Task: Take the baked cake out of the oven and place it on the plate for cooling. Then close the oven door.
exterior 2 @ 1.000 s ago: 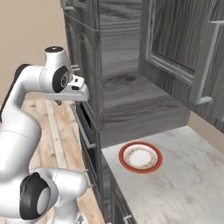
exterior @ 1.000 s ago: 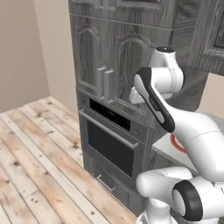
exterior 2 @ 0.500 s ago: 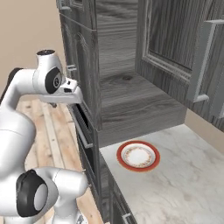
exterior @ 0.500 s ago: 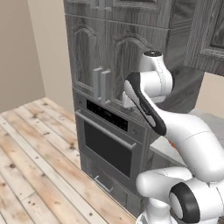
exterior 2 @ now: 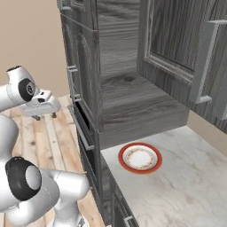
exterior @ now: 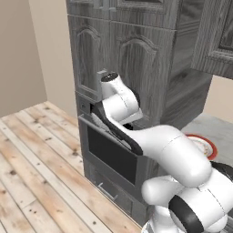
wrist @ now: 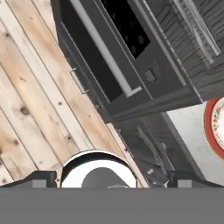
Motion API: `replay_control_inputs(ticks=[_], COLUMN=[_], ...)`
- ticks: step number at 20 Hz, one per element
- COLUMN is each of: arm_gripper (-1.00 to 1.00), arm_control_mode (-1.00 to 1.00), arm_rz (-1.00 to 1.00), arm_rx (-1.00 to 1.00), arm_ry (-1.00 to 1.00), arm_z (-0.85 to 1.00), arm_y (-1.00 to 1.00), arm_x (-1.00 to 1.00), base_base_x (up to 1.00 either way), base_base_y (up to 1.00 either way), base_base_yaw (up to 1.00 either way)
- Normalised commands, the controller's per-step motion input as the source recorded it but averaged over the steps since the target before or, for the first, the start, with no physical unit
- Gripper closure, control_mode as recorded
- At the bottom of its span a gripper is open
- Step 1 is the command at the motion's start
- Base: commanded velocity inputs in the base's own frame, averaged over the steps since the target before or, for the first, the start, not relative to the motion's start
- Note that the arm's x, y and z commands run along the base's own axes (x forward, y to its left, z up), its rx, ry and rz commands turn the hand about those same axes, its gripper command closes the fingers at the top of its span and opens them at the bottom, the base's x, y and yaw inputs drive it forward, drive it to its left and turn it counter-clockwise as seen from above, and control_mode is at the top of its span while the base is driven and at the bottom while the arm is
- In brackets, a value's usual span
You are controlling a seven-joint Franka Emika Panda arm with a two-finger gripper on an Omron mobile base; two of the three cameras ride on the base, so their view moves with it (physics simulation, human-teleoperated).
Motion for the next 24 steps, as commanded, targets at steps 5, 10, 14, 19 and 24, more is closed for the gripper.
replay_control_inputs(ticks=[5, 10, 14, 19, 24], arm_gripper=[-1.00, -1.00, -1.00, -1.00, -1.00], arm_control_mode=[-1.00, -1.00, -1.00, -1.00, -1.00], arm_rz=[-0.05, -0.03, 0.00, 0.00, 0.05], arm_rx=[-0.20, -0.20, -0.20, -0.18, -0.12], arm_ry=[0.06, 0.09, 0.06, 0.01, 0.01], arm_z=[-0.57, -0.54, -0.48, -0.41, -0.44], arm_y=[0.32, 0.06, 0.00, 0.00, -0.05], arm_x=[0.33, 0.46, 0.41, 0.19, 0.15], base_base_x=[0.00, 0.00, 0.00, 0.00, 0.00], base_base_y=[0.00, 0.00, 0.00, 0.00, 0.00], base_base_yaw=[0.00, 0.00, 0.00, 0.00, 0.00])
